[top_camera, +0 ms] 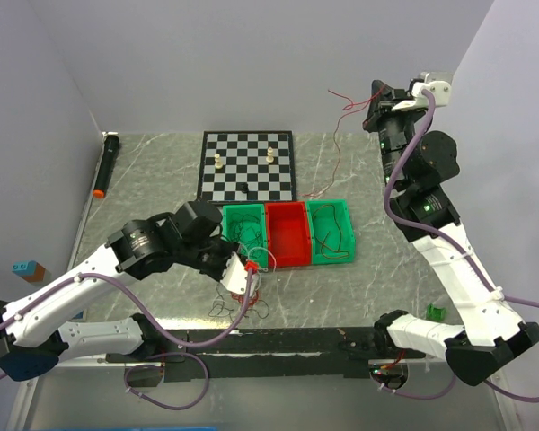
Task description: Untangle the cables
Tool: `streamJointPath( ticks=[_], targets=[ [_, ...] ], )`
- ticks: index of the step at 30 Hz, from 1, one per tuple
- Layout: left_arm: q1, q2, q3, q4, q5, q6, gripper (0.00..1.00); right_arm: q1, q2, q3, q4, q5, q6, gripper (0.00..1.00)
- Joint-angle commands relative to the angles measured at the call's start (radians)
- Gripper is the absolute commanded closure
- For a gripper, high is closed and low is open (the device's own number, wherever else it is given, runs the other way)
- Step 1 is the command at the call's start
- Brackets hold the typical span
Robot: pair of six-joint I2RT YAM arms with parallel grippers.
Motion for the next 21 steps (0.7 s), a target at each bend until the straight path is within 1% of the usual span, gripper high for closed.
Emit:
streamJointPath(
  ticks=[1, 17, 21],
  targets=[
    [0.001, -0.01, 0.046, -0.025, -0.014, 0.037, 0.99, -0.014, -0.021, 0.0, 0.025, -0.027, 0.034, 1.0],
    [0.001, -0.021, -0.003, -0.008, -0.015, 0.057, 0.99, -0.023, -0.068, 0.066, 0.01, -0.052, 0.022, 1.0],
    [0.0, -0.022, 0.001, -0.009, -0.02, 0.057, 0.99, -0.023, -0.079, 0.055, 0.001, -0.052, 0.025, 1.0]
  ],
)
